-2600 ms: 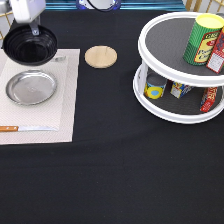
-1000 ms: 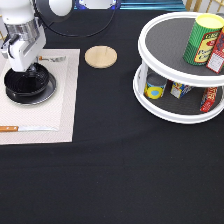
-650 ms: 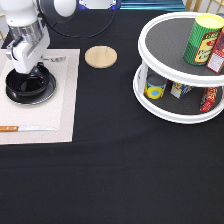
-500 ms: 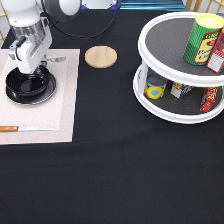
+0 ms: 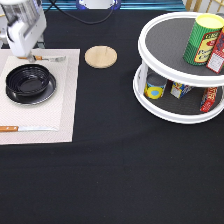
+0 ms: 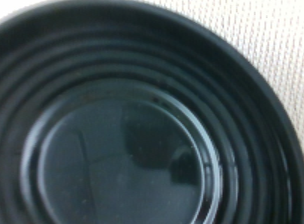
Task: Pick up the bowl from the lazy Susan and put bowl on the plate
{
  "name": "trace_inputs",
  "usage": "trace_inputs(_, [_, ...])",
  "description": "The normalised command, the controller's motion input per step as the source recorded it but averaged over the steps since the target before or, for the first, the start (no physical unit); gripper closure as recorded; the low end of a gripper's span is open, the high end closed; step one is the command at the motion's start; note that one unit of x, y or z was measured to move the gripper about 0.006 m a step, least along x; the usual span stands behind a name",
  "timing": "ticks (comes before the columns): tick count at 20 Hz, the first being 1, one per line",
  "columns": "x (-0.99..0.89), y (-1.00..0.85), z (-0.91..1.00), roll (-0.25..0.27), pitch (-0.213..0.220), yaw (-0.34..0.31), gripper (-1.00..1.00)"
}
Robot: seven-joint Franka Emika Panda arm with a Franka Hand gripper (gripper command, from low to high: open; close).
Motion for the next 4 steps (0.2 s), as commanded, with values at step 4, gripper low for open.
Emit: trace_inputs(4, [0.0, 0.0, 0.0, 0.0, 0.0, 0.0, -1.0])
